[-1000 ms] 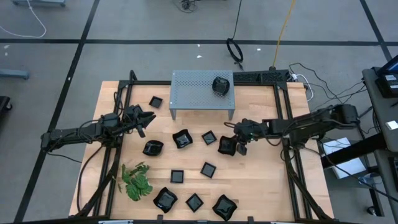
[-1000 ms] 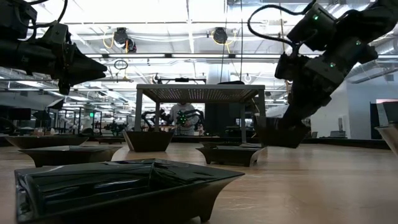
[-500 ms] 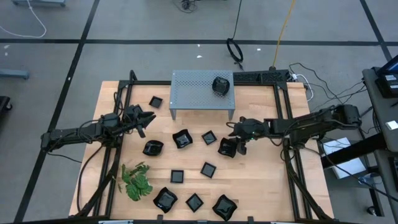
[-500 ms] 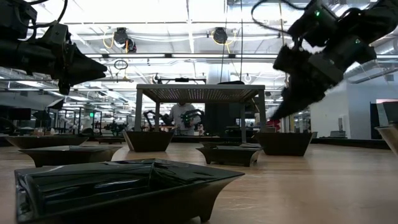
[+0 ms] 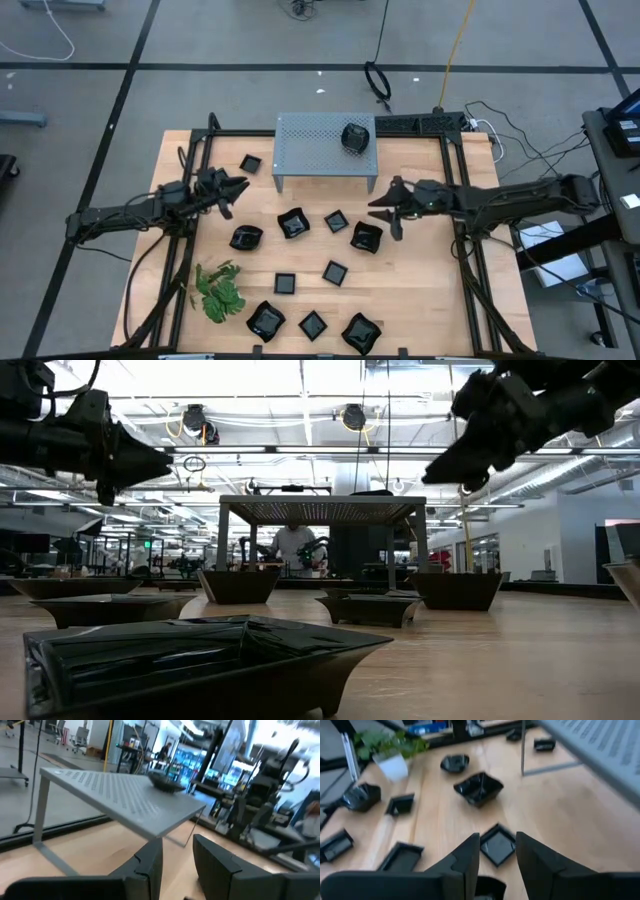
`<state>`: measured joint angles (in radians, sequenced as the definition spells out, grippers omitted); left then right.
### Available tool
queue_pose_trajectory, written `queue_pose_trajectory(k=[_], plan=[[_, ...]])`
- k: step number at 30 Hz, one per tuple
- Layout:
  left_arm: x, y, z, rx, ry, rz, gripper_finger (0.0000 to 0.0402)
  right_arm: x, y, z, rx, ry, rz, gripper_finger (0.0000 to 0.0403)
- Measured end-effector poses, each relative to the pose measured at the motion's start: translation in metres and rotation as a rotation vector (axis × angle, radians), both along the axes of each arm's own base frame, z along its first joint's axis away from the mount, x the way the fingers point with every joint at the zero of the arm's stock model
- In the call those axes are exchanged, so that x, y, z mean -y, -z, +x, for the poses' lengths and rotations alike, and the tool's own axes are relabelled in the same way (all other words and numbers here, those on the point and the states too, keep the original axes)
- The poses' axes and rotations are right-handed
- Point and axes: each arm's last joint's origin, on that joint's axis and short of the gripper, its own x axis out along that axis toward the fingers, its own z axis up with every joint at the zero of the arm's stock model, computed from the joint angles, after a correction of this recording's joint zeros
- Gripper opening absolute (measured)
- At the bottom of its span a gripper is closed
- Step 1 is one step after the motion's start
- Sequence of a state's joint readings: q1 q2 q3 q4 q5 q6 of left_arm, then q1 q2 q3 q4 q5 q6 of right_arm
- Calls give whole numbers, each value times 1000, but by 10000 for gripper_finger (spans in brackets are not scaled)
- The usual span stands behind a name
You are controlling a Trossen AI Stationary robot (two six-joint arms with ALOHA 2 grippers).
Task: Pick & Place Mini shaped plates
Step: Put the black distorted square plate on the shelf
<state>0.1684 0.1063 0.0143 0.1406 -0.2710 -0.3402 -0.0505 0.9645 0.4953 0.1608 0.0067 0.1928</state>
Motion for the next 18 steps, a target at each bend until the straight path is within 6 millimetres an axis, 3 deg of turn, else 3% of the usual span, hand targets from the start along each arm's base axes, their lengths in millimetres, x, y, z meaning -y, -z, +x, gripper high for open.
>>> queue_pose_trajectory(k=[10, 18], plan=[[4, -14, 7, 110, 162, 79, 111, 8, -13, -9, 71, 46, -5, 116], [-1, -9, 34, -85, 168, 12, 111, 15, -12, -10, 60, 78, -5, 116]])
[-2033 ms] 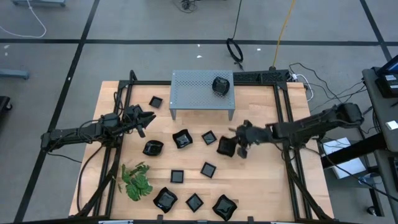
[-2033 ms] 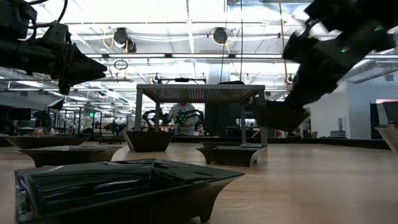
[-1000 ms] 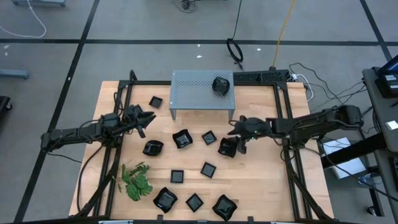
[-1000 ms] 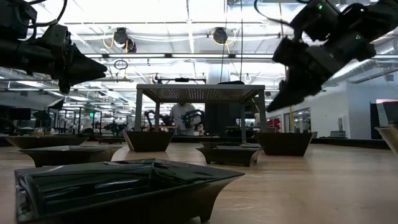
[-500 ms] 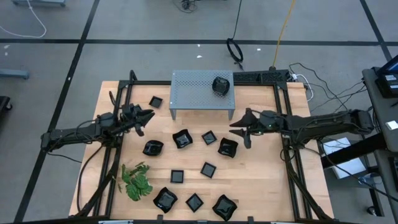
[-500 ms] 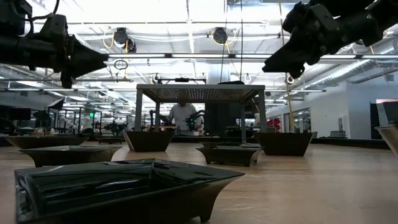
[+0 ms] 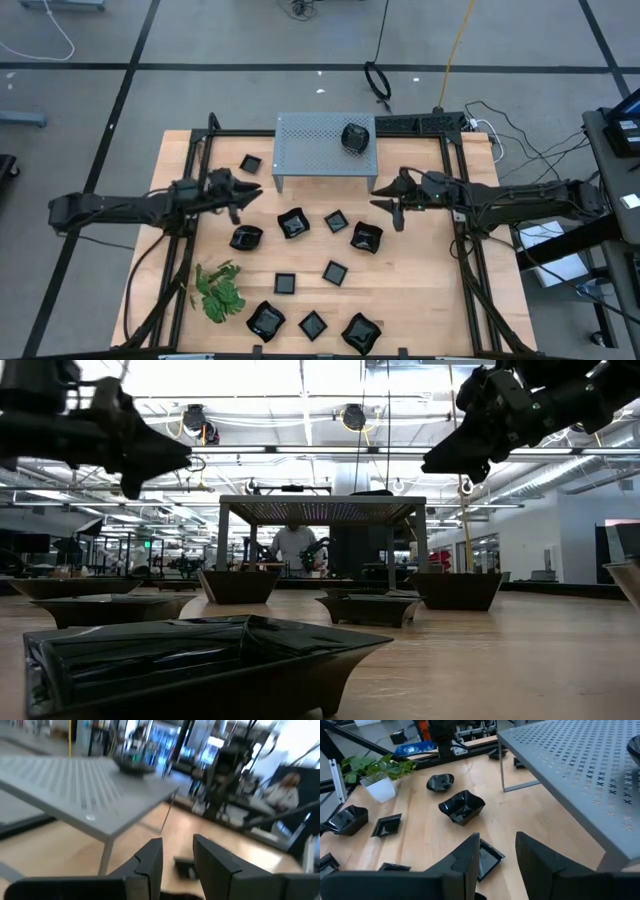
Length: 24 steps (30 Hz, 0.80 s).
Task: Pick & Place Mini shaped plates
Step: Put the black distorted square plate on the shelf
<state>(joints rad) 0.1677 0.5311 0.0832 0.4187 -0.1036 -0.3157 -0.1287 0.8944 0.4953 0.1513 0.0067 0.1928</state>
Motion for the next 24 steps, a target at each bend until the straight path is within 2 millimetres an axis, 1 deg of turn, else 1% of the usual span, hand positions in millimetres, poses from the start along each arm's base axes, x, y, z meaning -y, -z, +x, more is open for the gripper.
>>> queue_pose_trajectory(k=[3, 8, 12, 16, 20, 22, 24], plan=[[-2, -2, 17, -105, 24, 0, 111, 2, 0, 0, 1, 8, 0, 116], [-1, -1, 50, -333, 70, 4, 111, 2, 1, -1, -10, 6, 3, 116], [3, 2, 75, -473, 106, -10, 121, 1, 4, -2, -41, 6, 7, 116], [14, 7, 98, -578, 205, -27, 145, 1, 9, -4, -94, 6, 14, 116], [31, 13, 116, -628, 323, -31, 174, 1, 13, -6, -150, 5, 22, 116], [40, 18, 123, -658, 360, -2, 186, 1, 15, -7, -167, 5, 24, 116], [46, 26, 128, -699, 359, 40, 194, 1, 16, -7, -178, 5, 26, 116]])
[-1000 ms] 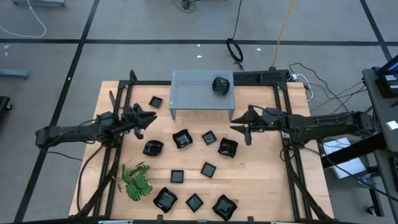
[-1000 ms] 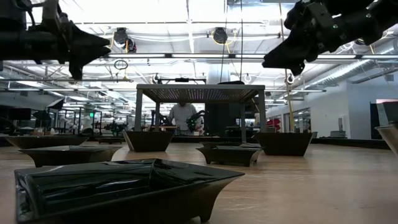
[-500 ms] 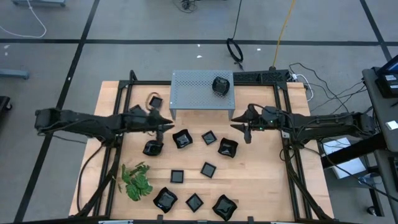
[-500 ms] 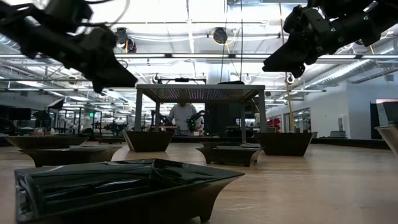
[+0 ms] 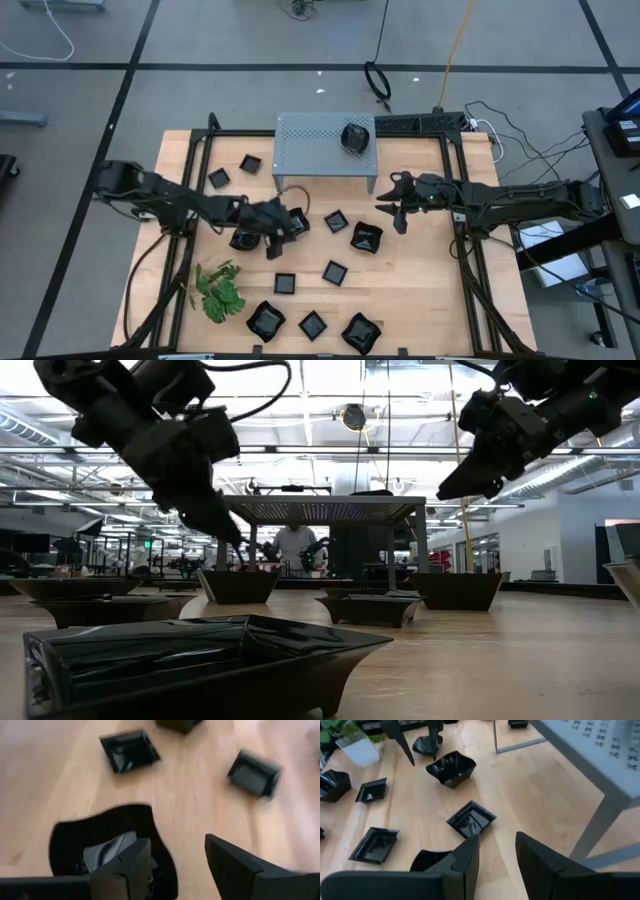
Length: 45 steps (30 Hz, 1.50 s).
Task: Pick & Place Mini shaped plates
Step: Put the black distorted square plate on the shelf
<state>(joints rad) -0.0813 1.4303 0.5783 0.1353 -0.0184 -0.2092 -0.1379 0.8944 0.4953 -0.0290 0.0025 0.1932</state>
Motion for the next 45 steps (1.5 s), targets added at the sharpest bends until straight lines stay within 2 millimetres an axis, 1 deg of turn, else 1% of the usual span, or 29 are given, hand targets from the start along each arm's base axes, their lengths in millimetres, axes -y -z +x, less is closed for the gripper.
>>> queue_pose_trajectory(k=[6, 9, 13, 15, 18, 22, 23, 24, 26, 29, 33, 37, 39, 41, 45], plan=[[13, 26, 9, -98, -30, 117, 200, 0, 1, 0, -7, -3, 3, 116], [16, 31, 15, -113, -42, 160, 200, 0, 1, 0, -8, -3, 3, 116], [16, 35, 19, -121, -106, 232, 199, 0, 1, -1, -16, -4, 4, 116], [16, 35, 20, -119, -102, 253, 188, 0, 2, -1, -22, -4, 5, 116], [20, 33, 21, -107, -65, 280, 142, 0, 4, -2, -43, -4, 8, 116], [24, 30, 24, -96, -1, 288, 40, -1, 6, -4, -76, -4, 12, 116], [26, 28, 26, -86, 16, 270, 21, -1, 7, -4, -80, -4, 13, 116], [26, 26, 28, -76, 16, 253, 13, -1, 7, -4, -83, -4, 13, 116], [29, 21, 32, -51, 22, 235, 13, -1, 7, -4, -88, -4, 14, 116], [37, 6, 44, 17, 86, 279, 7, -1, 7, -4, -88, -4, 13, 116], [47, -24, 64, 123, 197, 398, 9, -1, 7, -4, -91, -19, -11, 116], [47, -58, 82, 215, 231, 524, 9, -1, 7, -4, -94, -34, -34, 116], [41, -71, 89, 205, 188, 587, 5, -1, 7, -4, -95, -35, -36, 116], [30, -82, 94, 149, 110, 675, 7, -1, 7, -4, -96, -40, -43, 116], [-2, -101, 97, -28, -67, 863, 12, -1, 7, -4, -98, -49, -58, 116]])
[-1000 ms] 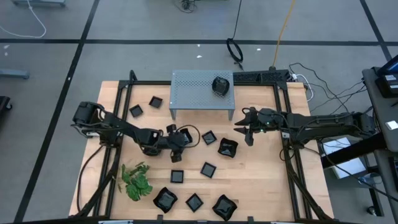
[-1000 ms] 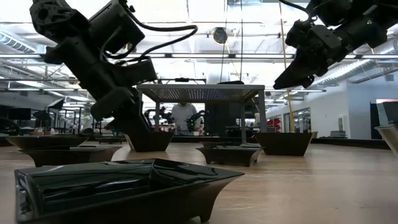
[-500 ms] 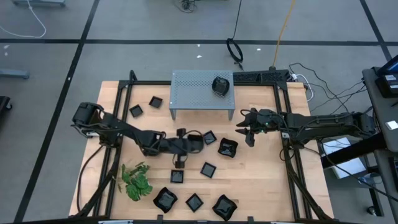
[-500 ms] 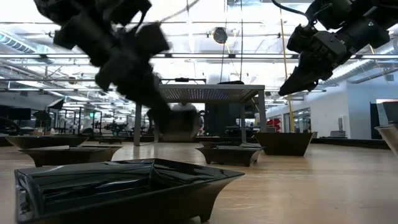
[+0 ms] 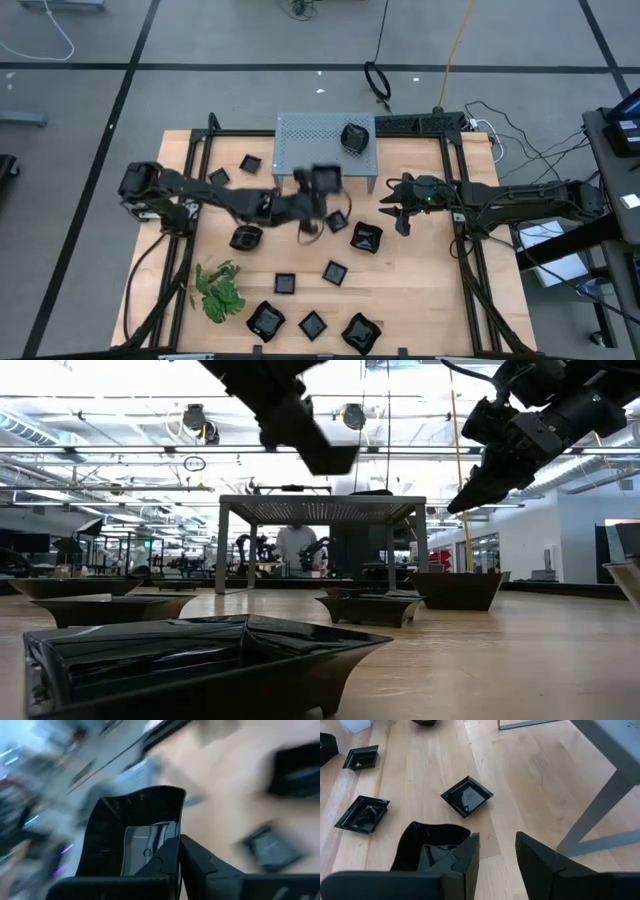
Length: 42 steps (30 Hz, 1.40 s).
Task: Pick & Place Mini shaped plates
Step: Put the black distorted square plate on the shelf, then stack the black distorted square plate on top of the black distorted square plate on the shelf
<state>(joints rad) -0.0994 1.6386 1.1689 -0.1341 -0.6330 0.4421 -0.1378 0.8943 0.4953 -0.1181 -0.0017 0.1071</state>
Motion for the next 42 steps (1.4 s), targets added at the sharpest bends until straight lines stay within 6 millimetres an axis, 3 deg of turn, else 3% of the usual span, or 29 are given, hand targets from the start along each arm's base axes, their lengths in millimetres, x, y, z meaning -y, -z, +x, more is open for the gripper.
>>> queue_pose_trajectory(k=[6, 12, 19, 26, 32, 37, 42], plan=[[-59, -21, -7, -130, -263, 68, 8, 0, 0, 0, 0, 0, 0, 116], [-117, -19, -23, -169, -371, -141, 4, 0, 0, 0, 1, 0, 0, 116], [-147, -18, -33, -148, -404, -246, 4, 0, 0, 0, 0, 0, 0, 116], [-148, -18, -33, -67, -473, -326, 56, 0, 0, 0, 0, 0, 0, 116], [-136, -24, -30, -76, -438, -241, 124, 0, 0, 0, -2, -11, -15, 116], [-110, -52, -29, -33, -333, -157, 170, 0, 0, 0, -1, -10, -15, 116], [-70, -66, -21, 43, -97, -302, 192, 0, 0, 0, -2, -9, -14, 116]])
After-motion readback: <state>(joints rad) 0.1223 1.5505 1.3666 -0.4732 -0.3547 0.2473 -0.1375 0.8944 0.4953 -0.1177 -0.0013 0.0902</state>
